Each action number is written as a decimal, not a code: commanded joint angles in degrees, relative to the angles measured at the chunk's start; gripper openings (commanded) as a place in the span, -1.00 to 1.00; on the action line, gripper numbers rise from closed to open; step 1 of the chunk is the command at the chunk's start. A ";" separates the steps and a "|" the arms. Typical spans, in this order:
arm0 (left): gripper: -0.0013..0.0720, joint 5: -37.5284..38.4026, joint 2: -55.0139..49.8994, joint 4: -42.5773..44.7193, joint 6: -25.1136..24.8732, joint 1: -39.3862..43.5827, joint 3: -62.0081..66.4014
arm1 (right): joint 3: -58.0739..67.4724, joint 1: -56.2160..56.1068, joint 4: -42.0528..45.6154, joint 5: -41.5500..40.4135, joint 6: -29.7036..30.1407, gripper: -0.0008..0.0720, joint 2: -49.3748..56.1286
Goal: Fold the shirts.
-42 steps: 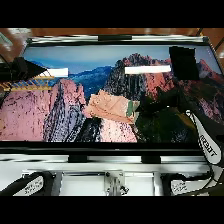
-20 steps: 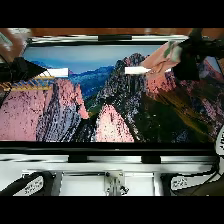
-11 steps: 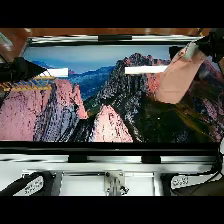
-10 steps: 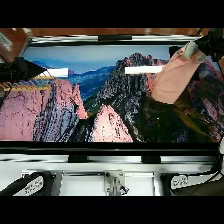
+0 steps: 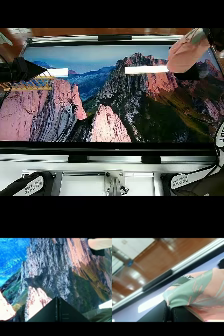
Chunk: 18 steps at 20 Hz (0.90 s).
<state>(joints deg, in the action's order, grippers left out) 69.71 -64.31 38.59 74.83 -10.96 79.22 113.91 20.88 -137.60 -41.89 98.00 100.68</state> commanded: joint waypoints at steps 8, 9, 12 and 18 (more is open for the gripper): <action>-0.85 -0.17 -0.02 0.02 0.87 0.02 0.00 | 0.00 12.55 20.94 -31.28 -1.03 -0.81 3.80; -0.85 -0.17 -0.02 0.02 0.87 0.02 0.00 | 0.00 13.40 24.00 -32.26 -3.76 -0.81 2.91; -0.85 -0.11 -0.02 0.02 0.87 0.02 0.00 | -0.04 14.40 32.11 -40.28 -9.33 -0.81 1.97; -0.85 0.04 -0.02 0.04 0.85 0.02 0.00 | -11.13 13.29 31.04 -44.06 -15.34 -0.82 2.05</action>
<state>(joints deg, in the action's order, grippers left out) 69.67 -64.31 38.59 75.70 -10.96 79.22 107.53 34.54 -107.57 -83.09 86.87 102.83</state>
